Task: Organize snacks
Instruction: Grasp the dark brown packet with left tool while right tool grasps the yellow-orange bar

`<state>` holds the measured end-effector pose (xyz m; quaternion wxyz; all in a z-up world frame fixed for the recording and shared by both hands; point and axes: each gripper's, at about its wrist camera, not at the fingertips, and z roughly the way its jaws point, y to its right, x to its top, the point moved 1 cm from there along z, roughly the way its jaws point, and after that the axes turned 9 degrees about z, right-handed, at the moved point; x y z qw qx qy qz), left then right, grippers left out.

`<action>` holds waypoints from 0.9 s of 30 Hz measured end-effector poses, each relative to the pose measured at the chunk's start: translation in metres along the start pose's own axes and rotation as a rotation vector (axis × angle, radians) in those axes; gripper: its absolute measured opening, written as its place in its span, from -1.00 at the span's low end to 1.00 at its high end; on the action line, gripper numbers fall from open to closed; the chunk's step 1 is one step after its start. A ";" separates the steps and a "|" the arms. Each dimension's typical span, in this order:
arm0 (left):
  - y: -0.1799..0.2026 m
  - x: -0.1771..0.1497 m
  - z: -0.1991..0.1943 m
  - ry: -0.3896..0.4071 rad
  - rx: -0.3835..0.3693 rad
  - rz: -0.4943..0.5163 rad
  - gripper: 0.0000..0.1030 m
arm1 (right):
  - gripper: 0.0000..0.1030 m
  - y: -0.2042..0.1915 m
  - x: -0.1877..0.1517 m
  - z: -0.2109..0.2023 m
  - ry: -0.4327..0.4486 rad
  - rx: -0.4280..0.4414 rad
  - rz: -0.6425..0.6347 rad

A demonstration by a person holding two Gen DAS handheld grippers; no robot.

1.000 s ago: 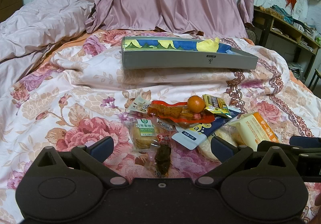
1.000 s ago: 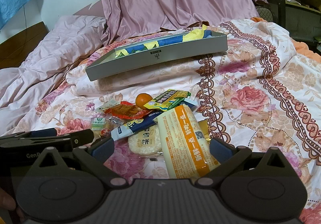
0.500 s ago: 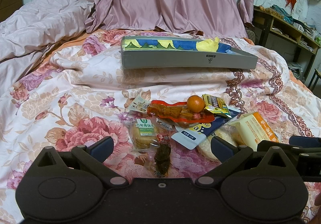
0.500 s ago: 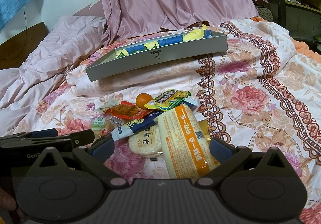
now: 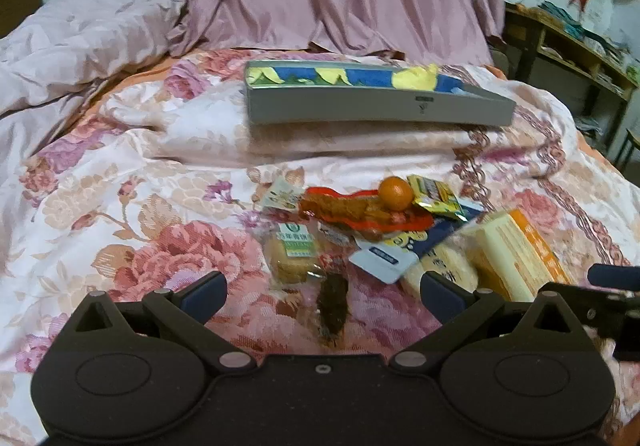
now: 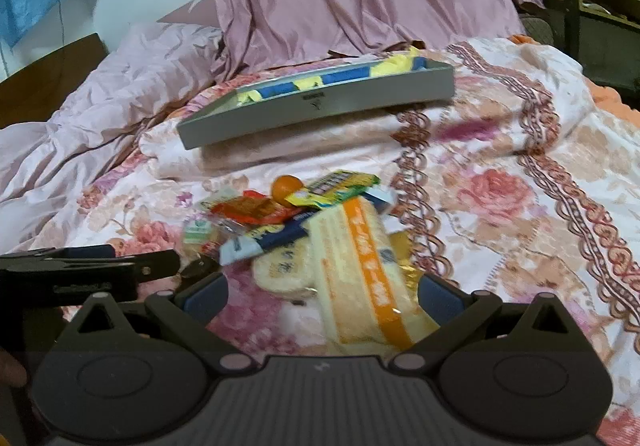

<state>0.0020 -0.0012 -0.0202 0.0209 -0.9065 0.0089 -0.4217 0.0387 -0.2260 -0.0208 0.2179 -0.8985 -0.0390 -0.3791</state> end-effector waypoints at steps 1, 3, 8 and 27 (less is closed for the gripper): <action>0.000 -0.001 0.001 -0.003 -0.004 0.008 0.99 | 1.00 0.004 0.001 -0.001 0.000 0.001 0.011; 0.000 -0.002 0.003 -0.015 -0.001 0.024 0.99 | 1.00 0.009 0.002 0.000 -0.003 0.002 0.035; -0.003 -0.003 0.011 -0.034 0.003 0.027 0.99 | 1.00 0.010 0.004 0.006 -0.017 0.032 0.053; -0.007 -0.009 0.069 -0.107 -0.064 -0.033 0.32 | 1.00 0.007 0.009 0.016 -0.041 0.079 0.078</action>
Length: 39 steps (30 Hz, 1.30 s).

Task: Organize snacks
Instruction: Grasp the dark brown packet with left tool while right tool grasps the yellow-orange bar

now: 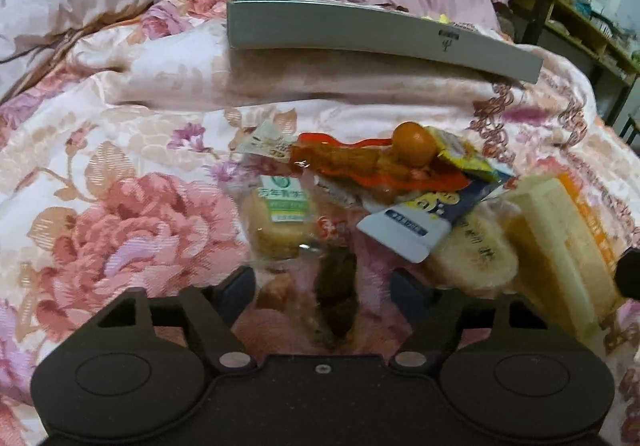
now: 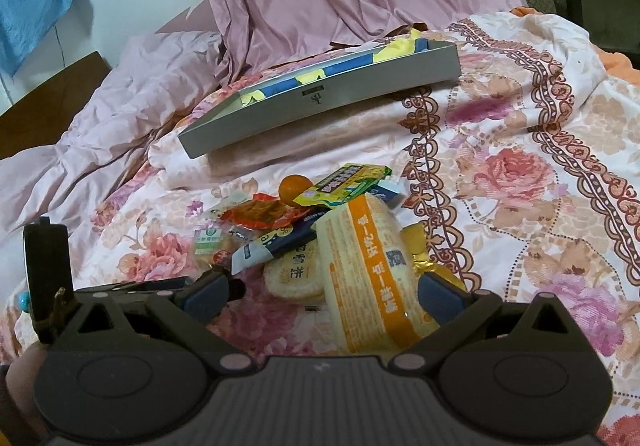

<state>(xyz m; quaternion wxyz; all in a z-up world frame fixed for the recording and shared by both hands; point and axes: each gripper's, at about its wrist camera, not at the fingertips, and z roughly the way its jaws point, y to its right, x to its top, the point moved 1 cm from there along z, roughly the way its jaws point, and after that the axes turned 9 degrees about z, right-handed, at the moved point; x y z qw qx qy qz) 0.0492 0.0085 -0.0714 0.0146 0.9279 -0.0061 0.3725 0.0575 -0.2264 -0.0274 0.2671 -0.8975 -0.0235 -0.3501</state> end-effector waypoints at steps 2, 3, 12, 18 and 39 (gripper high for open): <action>0.001 0.001 0.000 0.010 -0.037 -0.007 -0.05 | 1.00 0.000 0.000 0.000 -0.001 0.002 0.002; 0.001 0.002 -0.001 0.015 -0.055 -0.010 -0.21 | 1.00 0.000 0.000 0.000 0.000 0.003 0.004; 0.011 0.004 0.000 0.022 -0.119 0.012 -0.62 | 1.00 0.002 0.001 0.000 0.001 -0.001 0.009; 0.009 0.008 0.013 0.018 -0.102 -0.012 -0.61 | 1.00 0.002 0.001 0.001 0.003 -0.013 0.001; 0.004 0.001 -0.026 0.045 -0.107 0.006 -0.73 | 0.62 -0.026 -0.017 0.035 -0.015 -0.196 -0.374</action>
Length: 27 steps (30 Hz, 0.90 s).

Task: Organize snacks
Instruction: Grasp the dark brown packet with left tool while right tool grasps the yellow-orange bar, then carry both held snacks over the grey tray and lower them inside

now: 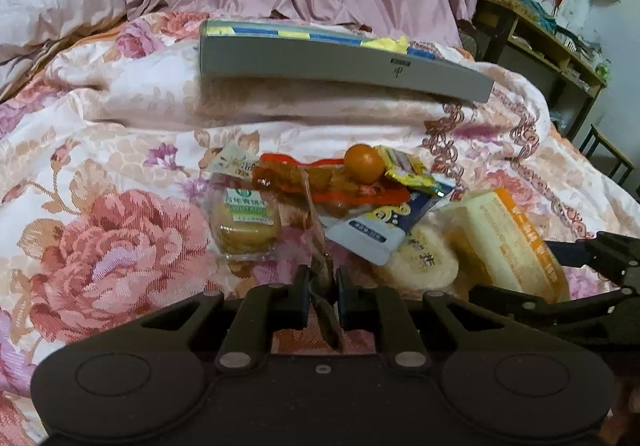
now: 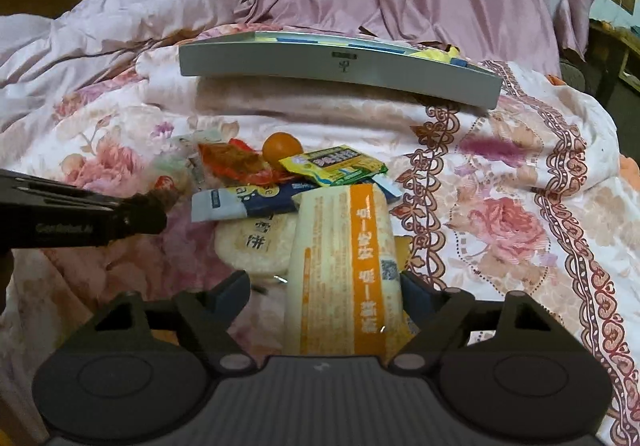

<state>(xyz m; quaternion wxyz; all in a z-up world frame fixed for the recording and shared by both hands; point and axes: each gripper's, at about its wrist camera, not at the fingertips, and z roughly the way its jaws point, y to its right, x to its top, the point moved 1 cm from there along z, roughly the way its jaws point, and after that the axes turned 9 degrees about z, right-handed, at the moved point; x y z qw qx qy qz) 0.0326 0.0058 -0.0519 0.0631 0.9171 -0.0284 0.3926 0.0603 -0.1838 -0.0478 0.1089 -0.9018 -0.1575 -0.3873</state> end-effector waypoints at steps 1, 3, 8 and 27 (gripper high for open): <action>0.000 0.000 0.002 -0.003 0.000 -0.005 -0.73 | 0.60 0.000 0.000 0.000 0.002 -0.005 -0.002; -0.001 0.000 0.005 -0.008 0.003 -0.010 -0.73 | 0.44 0.001 -0.002 0.001 0.001 -0.013 -0.004; -0.001 0.002 0.001 0.008 0.005 -0.022 -0.73 | -0.03 0.017 0.000 -0.004 0.012 0.013 0.080; 0.028 0.032 -0.069 0.195 0.038 0.093 -0.74 | -0.03 0.011 0.029 -0.080 0.210 0.116 0.127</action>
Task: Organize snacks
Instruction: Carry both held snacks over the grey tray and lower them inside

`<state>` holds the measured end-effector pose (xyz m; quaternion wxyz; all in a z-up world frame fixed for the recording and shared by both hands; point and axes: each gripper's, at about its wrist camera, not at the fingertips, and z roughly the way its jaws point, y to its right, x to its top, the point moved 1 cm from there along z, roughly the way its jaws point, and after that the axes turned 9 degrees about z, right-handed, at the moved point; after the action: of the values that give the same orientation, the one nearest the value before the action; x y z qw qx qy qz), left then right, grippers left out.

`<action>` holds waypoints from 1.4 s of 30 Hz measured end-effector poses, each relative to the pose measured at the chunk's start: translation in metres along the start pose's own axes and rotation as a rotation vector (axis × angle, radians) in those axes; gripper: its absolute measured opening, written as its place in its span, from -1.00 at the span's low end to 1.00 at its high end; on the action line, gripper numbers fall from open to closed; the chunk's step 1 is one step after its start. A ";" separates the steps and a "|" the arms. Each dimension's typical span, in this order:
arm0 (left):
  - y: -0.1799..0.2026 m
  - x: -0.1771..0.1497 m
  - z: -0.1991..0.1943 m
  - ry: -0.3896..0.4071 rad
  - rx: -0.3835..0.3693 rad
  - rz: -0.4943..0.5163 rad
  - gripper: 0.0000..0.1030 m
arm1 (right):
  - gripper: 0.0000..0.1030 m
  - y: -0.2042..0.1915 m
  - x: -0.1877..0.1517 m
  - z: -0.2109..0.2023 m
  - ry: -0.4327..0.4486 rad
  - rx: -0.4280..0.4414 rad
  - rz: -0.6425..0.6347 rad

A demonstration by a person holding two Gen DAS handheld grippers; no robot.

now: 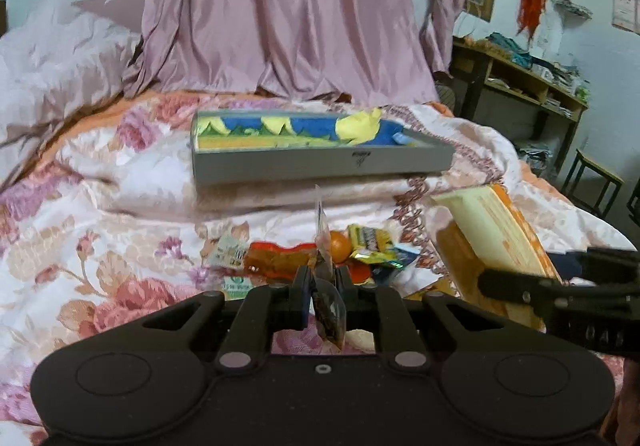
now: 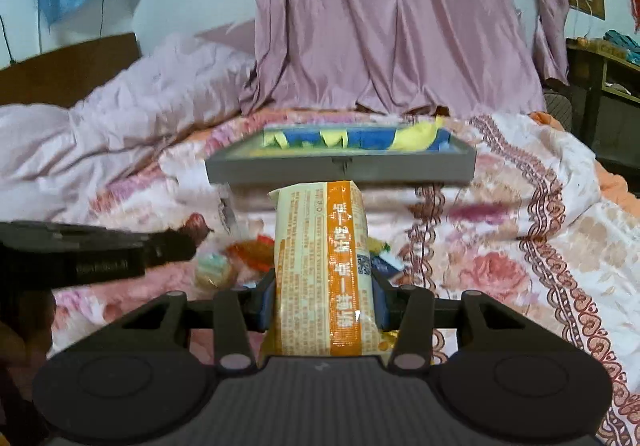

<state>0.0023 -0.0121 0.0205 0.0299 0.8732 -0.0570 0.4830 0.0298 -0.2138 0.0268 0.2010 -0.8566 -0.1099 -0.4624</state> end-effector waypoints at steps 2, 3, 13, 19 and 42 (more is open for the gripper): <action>0.004 0.003 -0.010 0.017 0.005 0.020 -0.74 | -0.03 -0.003 0.006 -0.006 0.013 0.008 0.000; 0.005 0.005 -0.014 0.023 0.007 0.025 -0.74 | -0.03 -0.005 0.008 -0.009 0.018 0.012 0.000; 0.027 0.028 -0.055 0.110 0.019 0.068 -0.74 | -0.03 -0.017 0.034 -0.040 0.102 0.037 -0.001; 0.035 0.046 -0.061 0.126 0.036 0.086 -0.74 | -0.03 -0.012 0.043 -0.048 0.136 0.065 0.014; 0.006 0.083 -0.054 0.167 0.082 0.062 -0.73 | -0.03 -0.025 0.077 -0.041 0.202 0.095 0.000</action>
<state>0.0002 -0.0183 0.1191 -0.0164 0.8281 -0.0616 0.5569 0.0325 -0.2094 0.1172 0.2513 -0.7952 -0.1109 -0.5406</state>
